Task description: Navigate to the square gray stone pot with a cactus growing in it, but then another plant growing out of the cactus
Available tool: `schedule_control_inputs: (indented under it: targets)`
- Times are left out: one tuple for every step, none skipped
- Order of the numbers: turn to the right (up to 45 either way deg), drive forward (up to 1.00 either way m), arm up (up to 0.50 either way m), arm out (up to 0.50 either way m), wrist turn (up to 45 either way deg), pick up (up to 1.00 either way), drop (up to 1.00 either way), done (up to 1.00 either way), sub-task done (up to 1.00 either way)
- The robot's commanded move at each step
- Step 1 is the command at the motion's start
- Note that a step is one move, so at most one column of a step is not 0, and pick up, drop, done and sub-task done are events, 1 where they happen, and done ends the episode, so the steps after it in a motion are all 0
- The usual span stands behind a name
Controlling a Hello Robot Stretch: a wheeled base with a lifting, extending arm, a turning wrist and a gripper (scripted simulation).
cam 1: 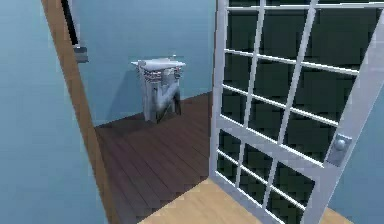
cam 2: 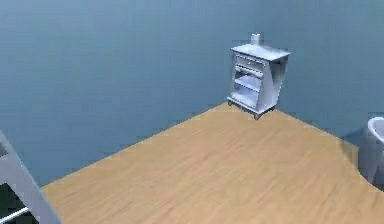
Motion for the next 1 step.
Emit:
schedule_control_inputs:
  targets:
    - [0.0, 1.00, 0.00, 0.00, 0.0, 0.00, 0.00, 0.00, 0.00]
